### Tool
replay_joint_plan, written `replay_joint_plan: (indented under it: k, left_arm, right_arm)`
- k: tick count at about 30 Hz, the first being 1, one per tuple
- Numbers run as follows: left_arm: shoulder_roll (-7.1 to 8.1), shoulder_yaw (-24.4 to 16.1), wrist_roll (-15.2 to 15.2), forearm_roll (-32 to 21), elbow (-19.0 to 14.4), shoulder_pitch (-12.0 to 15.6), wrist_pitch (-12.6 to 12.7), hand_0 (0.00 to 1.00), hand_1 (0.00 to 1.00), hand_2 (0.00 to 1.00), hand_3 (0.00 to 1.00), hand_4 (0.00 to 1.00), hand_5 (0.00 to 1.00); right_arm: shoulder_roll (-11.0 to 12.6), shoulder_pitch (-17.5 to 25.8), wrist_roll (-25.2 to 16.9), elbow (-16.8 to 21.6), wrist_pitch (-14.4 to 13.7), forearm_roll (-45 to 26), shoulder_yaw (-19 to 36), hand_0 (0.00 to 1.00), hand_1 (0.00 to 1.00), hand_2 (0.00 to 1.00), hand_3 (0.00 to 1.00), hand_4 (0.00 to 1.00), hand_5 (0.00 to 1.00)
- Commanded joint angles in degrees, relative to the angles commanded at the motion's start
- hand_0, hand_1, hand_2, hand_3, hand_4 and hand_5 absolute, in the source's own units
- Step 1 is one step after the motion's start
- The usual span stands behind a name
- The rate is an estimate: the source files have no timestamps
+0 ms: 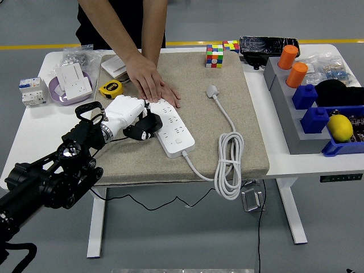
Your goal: Pick up the plug,place it near the board,insert it into the board,press the button
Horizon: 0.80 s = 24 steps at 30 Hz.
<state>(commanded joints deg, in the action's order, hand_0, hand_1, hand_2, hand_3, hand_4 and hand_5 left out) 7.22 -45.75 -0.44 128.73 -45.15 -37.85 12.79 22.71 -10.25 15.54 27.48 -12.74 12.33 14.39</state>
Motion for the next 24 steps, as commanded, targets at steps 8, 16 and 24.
replay_joint_plan:
  k: [8,16,24]
  left_arm:
    - [-0.09,0.4,0.0,0.0,0.2,-0.5,0.0,0.421,0.412,0.31,0.375,0.628,0.16]
    - [-0.11,0.7,0.0,0.0,0.4,-0.7,-0.1,0.42,0.413,0.309,0.375,0.627,0.16]
    - [-0.02,0.9,0.0,0.0,0.5,-0.8,-0.2,0.422,0.413,0.309,0.375,0.627,0.16]
  right_arm:
    - [0.0,-0.1,0.0,0.0,-0.1,0.0,0.1,0.855,0.791,0.769,0.783,0.998,0.924]
    - [-0.1,-0.2,0.0,-0.1,-0.1,0.0,0.3,0.854,0.79,0.768,0.782,0.998,0.922]
    - [-0.1,-0.2,-0.1,-0.1,-0.1,0.0,0.4,0.855,0.79,0.768,0.781,0.998,0.923]
